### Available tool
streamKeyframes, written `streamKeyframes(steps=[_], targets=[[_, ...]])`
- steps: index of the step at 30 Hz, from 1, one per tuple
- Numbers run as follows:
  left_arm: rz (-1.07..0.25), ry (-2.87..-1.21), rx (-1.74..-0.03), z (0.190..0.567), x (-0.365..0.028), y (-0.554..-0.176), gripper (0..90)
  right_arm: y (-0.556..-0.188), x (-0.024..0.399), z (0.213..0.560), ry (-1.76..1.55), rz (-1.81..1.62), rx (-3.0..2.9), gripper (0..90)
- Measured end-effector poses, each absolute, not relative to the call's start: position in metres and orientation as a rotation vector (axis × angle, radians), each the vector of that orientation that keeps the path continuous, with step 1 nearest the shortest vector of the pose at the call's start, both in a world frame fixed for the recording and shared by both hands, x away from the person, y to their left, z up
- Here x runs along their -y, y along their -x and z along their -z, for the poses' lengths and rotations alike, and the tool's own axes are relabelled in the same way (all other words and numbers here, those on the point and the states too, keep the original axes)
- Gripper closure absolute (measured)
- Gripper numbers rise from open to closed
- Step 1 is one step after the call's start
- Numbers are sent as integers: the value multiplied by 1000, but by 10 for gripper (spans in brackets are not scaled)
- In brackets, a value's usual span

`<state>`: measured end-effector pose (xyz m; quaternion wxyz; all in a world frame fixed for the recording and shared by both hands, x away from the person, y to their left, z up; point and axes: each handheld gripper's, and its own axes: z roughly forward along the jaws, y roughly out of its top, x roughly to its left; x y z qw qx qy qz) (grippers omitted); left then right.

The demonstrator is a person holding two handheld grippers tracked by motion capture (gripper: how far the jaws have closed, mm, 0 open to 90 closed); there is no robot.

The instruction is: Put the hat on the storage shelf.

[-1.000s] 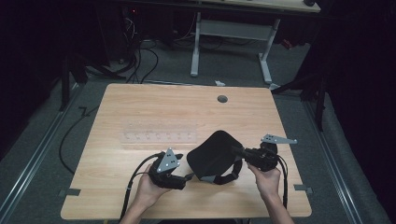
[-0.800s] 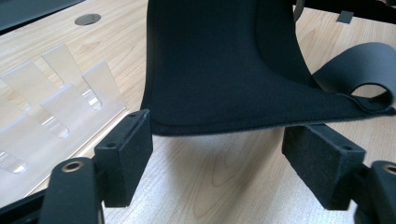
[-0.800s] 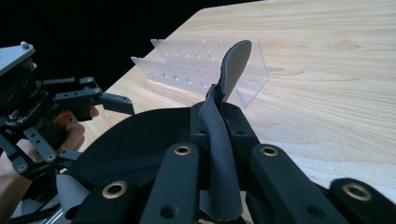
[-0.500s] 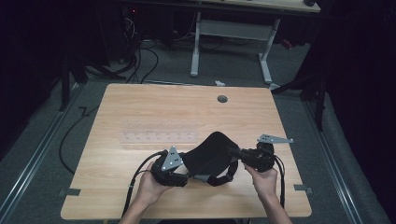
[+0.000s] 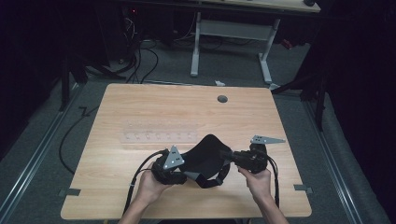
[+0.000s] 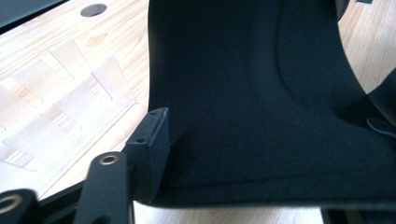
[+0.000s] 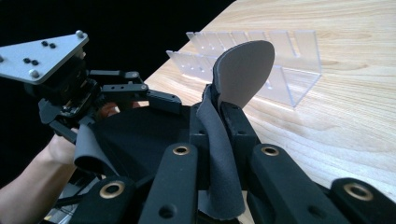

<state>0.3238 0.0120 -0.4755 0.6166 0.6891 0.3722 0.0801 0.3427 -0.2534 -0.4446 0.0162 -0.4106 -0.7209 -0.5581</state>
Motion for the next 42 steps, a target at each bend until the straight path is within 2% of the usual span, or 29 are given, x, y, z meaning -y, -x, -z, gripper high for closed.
streamKeyframes(steps=[7, 17, 20, 25, 27, 33, 42], targets=[[-130, -1562, -800, 469, -19, -320, 584, -342, 255, 443, 1268, 1742, 2257, 832], [29, -1574, -677, 460, -23, -312, 849, -346, 257, 443, 1322, 1724, 2316, 739], [48, -1599, -657, 461, -23, -311, 863, -349, 254, 445, 1336, 1704, 2323, 709], [66, -1585, -690, 460, -27, -313, 864, -352, 254, 445, 1329, 1703, 2333, 547], [66, -1578, -702, 459, -29, -313, 864, -352, 258, 446, 1327, 1726, 2304, 517], [73, -1535, -743, 456, -38, -318, 863, -351, 273, 452, 1418, 1731, 2323, 482], [66, -1465, -760, 448, -53, -319, 862, -360, 283, 483, 1613, 1557, 2496, 451]])
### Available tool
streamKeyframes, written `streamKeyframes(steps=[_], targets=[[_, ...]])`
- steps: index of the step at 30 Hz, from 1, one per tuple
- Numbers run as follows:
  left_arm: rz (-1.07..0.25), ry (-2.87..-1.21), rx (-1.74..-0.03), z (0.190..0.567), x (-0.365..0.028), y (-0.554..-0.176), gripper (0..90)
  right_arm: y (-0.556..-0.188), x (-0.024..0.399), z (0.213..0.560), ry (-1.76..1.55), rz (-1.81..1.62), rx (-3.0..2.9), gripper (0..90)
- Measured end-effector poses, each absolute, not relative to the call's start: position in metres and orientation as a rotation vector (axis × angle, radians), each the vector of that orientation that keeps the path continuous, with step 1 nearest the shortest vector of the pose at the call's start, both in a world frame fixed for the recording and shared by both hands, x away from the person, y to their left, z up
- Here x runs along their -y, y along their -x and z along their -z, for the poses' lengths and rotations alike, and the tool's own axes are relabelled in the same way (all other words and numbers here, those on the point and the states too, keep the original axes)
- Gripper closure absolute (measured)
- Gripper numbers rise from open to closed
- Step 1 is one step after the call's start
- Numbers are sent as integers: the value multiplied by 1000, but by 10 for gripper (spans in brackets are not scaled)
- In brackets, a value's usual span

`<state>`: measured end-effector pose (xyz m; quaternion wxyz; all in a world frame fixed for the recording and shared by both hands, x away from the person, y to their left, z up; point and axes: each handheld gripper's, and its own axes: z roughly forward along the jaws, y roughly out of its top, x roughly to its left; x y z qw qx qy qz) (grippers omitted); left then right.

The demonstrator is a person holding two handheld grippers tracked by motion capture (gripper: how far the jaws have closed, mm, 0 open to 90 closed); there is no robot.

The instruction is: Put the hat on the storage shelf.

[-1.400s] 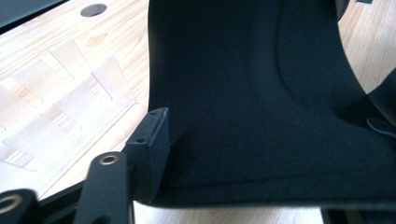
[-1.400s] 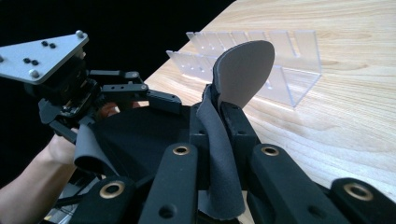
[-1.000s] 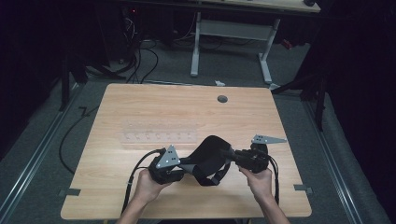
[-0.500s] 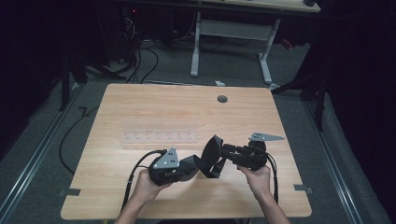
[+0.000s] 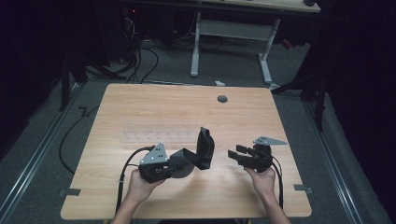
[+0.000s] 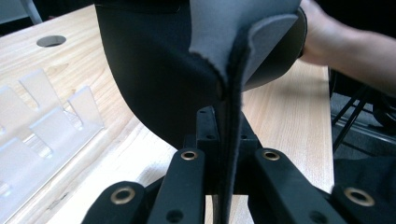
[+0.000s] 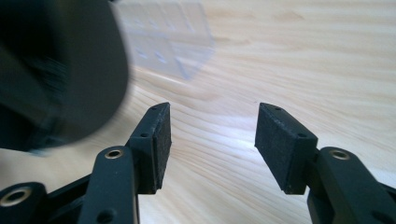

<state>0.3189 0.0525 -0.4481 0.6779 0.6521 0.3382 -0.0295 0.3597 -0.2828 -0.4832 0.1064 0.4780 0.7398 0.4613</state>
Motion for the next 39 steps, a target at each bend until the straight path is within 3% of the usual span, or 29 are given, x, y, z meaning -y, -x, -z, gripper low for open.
streamKeyframes(steps=[16, 21, 39], targets=[[-6, -1384, -794, 440, -77, -322, 861, -371, 270, 530, -1324, -893, -2153, 397], [-23, -1347, -811, 437, -85, -325, 860, -373, 273, 531, -1359, -901, -2144, 354], [-92, -1226, -886, 421, -117, -344, 858, -372, 273, 531, -1370, -899, -2136, 352]])
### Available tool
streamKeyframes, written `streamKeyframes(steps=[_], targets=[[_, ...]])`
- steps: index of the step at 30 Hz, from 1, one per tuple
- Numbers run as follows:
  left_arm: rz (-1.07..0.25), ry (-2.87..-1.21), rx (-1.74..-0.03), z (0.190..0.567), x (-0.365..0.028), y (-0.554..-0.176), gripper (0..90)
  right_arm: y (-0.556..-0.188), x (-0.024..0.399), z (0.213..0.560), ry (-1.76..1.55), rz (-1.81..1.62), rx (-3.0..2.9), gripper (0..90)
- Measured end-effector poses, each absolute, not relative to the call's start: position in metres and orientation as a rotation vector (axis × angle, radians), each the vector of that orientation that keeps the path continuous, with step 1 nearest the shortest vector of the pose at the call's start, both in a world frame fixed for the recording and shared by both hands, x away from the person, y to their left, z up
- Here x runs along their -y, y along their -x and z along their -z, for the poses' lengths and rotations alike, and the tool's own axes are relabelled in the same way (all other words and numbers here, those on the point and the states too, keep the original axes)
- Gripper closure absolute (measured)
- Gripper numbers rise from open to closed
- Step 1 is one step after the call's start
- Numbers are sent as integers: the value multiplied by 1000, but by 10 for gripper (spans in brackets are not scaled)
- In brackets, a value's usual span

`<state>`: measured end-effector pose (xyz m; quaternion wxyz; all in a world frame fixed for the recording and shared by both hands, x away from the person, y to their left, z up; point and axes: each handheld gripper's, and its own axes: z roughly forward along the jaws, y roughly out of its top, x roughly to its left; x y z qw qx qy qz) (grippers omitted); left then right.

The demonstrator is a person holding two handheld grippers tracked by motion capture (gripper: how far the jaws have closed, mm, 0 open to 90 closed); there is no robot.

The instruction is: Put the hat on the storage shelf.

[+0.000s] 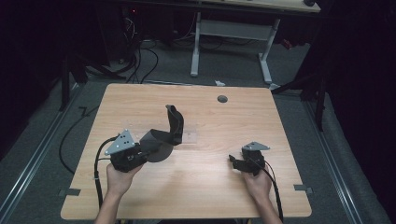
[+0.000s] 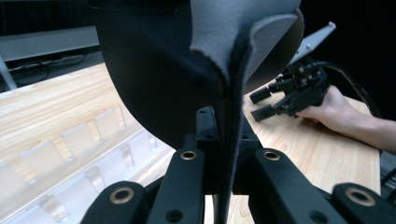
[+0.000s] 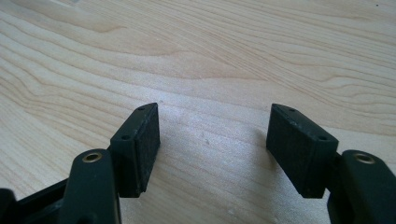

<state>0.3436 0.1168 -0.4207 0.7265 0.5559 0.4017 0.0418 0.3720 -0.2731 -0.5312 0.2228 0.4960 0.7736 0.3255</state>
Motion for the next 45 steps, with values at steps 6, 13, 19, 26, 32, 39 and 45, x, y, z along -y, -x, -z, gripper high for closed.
streamKeyframes(steps=[6, 13, 19, 26, 32, 39, 45], targets=[[-116, -1207, -897, 416, -124, -347, 858, -372, 273, 531, -1371, -899, -2136, 352], [-150, -1187, -917, 412, -135, -352, 858, -372, 273, 531, -1375, -900, -2135, 352], [-168, -1150, -936, 408, -145, -355, 858, -372, 273, 531, -1375, -900, -2135, 352], [-199, -1137, -955, 406, -156, -358, 858, -372, 273, 531, -1375, -900, -2135, 352], [-233, -1117, -960, 400, -165, -360, 858, -372, 273, 531, -1375, -900, -2135, 351], [-258, -1087, -980, 395, -175, -367, 858, -371, 273, 531, -1376, -899, -2136, 347], [-301, -1085, -1004, 396, -181, -376, 859, -371, 273, 531, -1376, -899, -2136, 347]])
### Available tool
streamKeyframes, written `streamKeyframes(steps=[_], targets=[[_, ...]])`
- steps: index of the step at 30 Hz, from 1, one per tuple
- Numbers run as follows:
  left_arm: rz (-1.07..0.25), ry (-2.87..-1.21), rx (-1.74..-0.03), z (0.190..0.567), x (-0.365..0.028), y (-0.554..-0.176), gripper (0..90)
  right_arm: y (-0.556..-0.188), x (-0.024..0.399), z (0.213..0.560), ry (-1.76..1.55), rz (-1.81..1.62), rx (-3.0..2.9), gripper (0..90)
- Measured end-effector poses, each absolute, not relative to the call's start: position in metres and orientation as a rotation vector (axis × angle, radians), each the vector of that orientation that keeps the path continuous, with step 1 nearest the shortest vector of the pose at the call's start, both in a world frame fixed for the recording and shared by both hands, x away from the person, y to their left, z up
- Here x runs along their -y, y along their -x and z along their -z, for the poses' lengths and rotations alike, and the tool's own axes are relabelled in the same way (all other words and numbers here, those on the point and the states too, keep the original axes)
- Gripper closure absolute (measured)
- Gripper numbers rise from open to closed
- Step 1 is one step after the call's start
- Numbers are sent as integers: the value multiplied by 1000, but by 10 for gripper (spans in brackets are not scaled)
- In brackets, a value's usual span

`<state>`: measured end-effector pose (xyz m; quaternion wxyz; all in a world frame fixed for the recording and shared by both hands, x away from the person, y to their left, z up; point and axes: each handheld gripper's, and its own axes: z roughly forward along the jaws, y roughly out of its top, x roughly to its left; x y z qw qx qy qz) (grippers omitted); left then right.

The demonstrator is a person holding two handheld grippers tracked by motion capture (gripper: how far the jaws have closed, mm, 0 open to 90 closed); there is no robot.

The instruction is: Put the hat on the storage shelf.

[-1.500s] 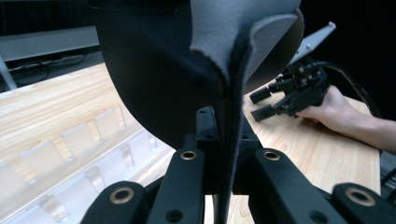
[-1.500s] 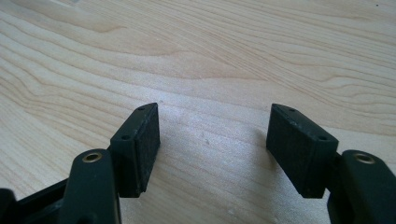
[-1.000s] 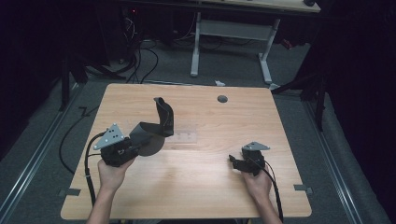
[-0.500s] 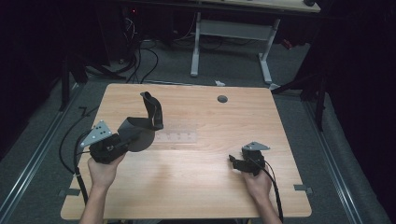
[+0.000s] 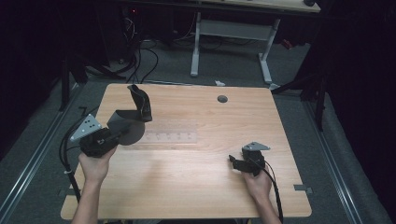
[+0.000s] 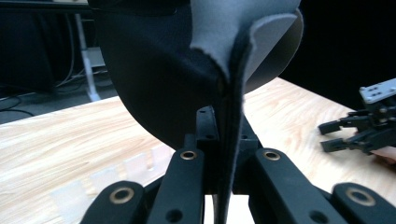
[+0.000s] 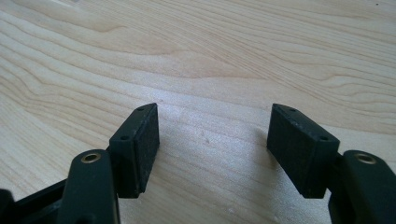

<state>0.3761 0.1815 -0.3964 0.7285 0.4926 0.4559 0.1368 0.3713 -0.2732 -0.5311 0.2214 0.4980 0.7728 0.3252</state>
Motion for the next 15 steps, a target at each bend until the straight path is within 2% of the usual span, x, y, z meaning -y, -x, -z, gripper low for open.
streamKeyframes(steps=[15], targets=[[-401, -1067, -1070, 405, -197, -398, 858, -371, 273, 531, -1377, -899, -2135, 346]])
